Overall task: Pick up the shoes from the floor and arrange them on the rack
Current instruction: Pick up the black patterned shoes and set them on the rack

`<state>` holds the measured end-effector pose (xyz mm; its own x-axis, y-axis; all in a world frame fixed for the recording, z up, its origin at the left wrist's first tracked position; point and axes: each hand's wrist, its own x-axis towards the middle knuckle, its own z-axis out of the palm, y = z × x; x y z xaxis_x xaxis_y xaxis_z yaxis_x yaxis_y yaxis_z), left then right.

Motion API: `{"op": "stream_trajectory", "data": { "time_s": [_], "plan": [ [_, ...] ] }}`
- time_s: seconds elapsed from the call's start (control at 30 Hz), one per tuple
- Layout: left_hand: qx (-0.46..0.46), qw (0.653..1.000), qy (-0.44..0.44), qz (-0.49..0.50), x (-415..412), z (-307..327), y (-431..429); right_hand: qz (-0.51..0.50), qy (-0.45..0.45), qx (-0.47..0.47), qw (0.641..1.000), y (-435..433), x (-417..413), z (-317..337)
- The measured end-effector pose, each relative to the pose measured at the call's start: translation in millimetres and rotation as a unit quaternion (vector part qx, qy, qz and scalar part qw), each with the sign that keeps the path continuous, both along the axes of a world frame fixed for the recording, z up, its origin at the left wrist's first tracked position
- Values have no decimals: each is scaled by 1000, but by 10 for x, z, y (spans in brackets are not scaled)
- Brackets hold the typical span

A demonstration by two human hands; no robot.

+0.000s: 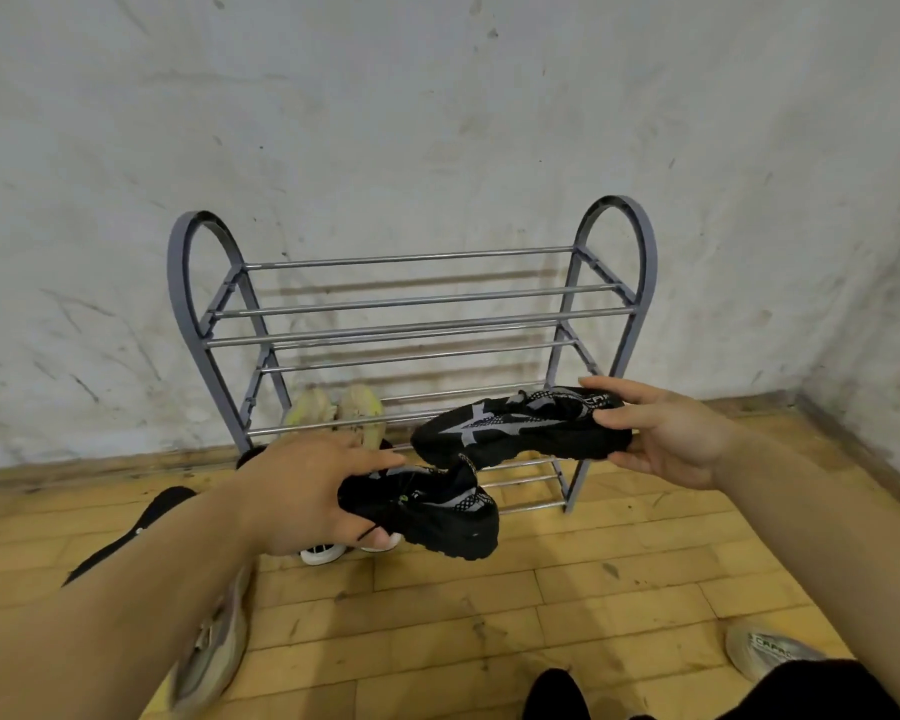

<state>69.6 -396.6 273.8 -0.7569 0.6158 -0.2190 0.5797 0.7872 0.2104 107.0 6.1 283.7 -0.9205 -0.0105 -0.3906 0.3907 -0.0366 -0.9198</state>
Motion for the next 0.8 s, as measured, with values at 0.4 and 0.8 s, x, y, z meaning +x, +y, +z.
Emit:
{"op": "stream_trajectory", "data": {
  "time_s": [0.4, 0.8],
  "plan": [
    [68, 992, -9, 108, -153, -1, -571, -112, 4, -153, 982, -1385, -841, -654],
    [87, 978, -47, 181, -202, -120, -972, -100, 99, 235, 962, -2412, -1420, -1068]
  ]
}}
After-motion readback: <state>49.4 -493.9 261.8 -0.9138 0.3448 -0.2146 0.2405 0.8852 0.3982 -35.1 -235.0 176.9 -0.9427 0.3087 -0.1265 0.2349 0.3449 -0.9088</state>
